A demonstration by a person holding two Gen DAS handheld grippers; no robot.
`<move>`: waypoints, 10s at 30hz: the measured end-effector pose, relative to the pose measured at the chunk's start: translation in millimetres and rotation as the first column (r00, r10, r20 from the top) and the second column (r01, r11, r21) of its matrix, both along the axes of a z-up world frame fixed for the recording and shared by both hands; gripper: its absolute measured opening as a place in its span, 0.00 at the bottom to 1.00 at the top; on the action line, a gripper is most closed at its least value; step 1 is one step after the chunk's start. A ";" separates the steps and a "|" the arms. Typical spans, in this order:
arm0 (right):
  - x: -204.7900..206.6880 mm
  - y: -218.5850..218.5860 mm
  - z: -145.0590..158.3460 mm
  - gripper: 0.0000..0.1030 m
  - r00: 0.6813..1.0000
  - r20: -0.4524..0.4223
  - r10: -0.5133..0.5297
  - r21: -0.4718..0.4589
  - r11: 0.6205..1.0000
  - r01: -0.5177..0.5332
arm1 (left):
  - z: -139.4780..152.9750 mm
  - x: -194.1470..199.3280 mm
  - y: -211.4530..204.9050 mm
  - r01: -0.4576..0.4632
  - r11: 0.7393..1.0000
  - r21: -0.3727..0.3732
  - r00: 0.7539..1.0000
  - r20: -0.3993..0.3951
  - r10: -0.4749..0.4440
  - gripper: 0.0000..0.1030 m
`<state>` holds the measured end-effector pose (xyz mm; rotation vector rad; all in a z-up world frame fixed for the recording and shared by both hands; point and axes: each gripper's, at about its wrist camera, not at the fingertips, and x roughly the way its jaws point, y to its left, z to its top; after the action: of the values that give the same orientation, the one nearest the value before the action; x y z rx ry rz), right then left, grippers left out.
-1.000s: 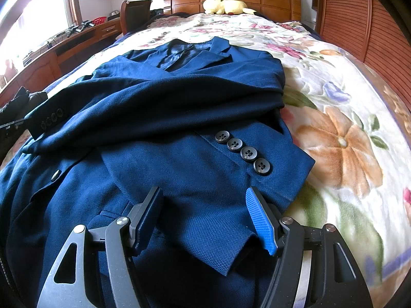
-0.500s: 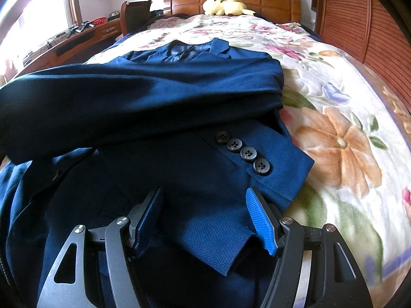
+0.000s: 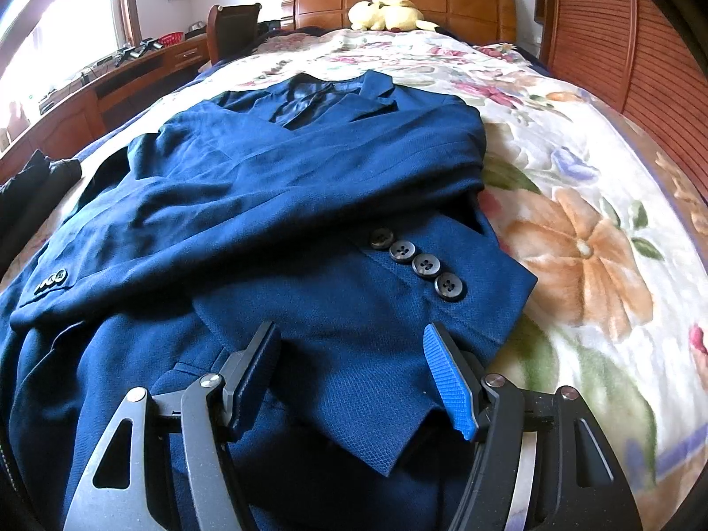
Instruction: Fold large clothes
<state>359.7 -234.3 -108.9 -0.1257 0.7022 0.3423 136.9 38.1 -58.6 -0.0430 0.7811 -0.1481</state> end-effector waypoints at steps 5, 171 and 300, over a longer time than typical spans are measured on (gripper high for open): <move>0.4 -0.6 0.3 0.67 1.000 -0.002 0.002 0.002 1.000 -0.002 | -5.5 -0.3 4.7 -0.010 1.000 0.016 1.000 0.008 0.010 0.32; -315.3 -80.0 184.8 0.02 0.923 0.384 -0.005 0.070 0.997 -0.024 | 176.9 -68.0 48.4 -0.057 0.998 0.032 0.918 0.394 0.040 0.04; -266.4 -60.5 32.4 0.45 0.997 0.071 0.016 -0.061 0.998 -0.012 | 3.8 -93.3 35.8 -0.032 0.998 -0.046 0.999 0.040 0.034 0.31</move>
<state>93.4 -294.8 -76.5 -0.1997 0.6414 0.3287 43.6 73.9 -54.8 -0.0954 0.7355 -0.1345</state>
